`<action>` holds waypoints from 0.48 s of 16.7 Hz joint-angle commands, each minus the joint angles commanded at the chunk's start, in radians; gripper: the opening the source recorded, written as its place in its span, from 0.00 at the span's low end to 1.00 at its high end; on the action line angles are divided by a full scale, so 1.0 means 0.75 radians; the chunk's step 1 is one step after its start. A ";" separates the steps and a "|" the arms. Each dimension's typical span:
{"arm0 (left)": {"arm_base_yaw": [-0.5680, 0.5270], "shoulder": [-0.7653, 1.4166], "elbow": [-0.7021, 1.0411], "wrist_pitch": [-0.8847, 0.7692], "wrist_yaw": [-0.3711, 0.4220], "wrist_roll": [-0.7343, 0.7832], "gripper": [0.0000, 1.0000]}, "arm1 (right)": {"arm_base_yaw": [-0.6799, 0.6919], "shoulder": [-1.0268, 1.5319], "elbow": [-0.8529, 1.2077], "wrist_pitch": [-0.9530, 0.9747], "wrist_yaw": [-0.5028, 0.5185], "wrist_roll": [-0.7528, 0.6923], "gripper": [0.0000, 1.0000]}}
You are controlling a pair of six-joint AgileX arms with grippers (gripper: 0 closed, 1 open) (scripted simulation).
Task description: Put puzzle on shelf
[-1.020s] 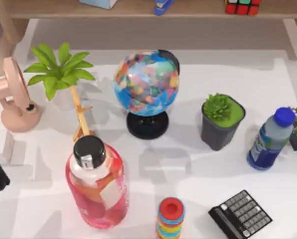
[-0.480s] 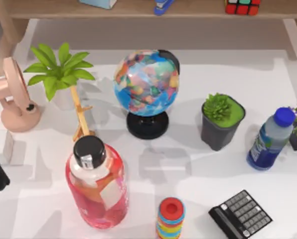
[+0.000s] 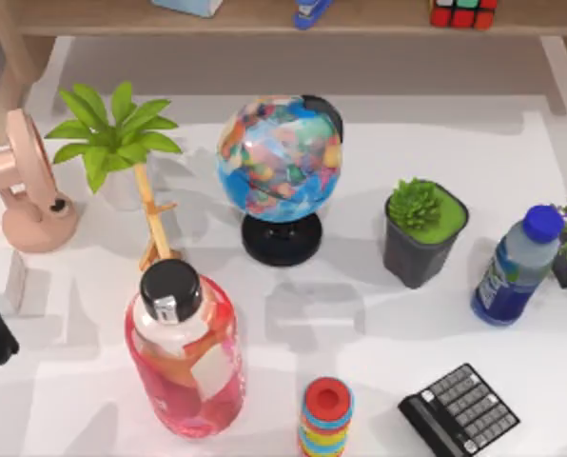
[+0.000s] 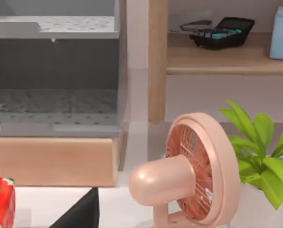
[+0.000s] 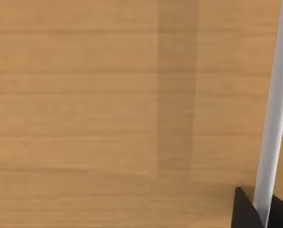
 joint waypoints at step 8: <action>0.000 0.000 0.000 0.000 0.000 0.000 1.00 | 0.102 0.072 0.211 -0.119 0.102 -0.005 0.00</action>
